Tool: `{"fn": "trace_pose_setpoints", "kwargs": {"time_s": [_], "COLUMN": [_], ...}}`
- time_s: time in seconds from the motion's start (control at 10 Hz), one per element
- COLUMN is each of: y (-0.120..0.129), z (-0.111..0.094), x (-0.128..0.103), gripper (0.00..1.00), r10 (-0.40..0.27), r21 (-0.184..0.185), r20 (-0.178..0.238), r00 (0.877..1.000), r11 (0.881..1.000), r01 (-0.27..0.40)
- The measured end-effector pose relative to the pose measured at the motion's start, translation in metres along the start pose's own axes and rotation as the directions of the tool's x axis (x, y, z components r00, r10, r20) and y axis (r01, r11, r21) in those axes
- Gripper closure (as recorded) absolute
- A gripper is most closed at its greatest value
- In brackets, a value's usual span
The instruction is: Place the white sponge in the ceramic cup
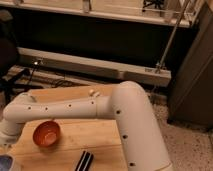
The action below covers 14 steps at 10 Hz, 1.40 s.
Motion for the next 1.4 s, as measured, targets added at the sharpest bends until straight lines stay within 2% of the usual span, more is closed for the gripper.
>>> {"fn": "trace_pose_setpoints", "kwargs": {"time_s": [0.6, 0.7, 1.4], "y": [-0.010, -0.012, -0.021], "z": [-0.004, -0.006, -0.016], "x": [-0.003, -0.001, 0.001], "gripper": [0.24, 0.20, 0.20], "r10": [0.000, 0.002, 0.021], "r21": [-0.031, -0.032, -0.029], "r20": [0.023, 0.018, 0.002], "r00": [1.000, 1.000, 1.000], "r11": [1.000, 0.999, 0.999], "r01": [0.001, -0.001, -0.021]}}
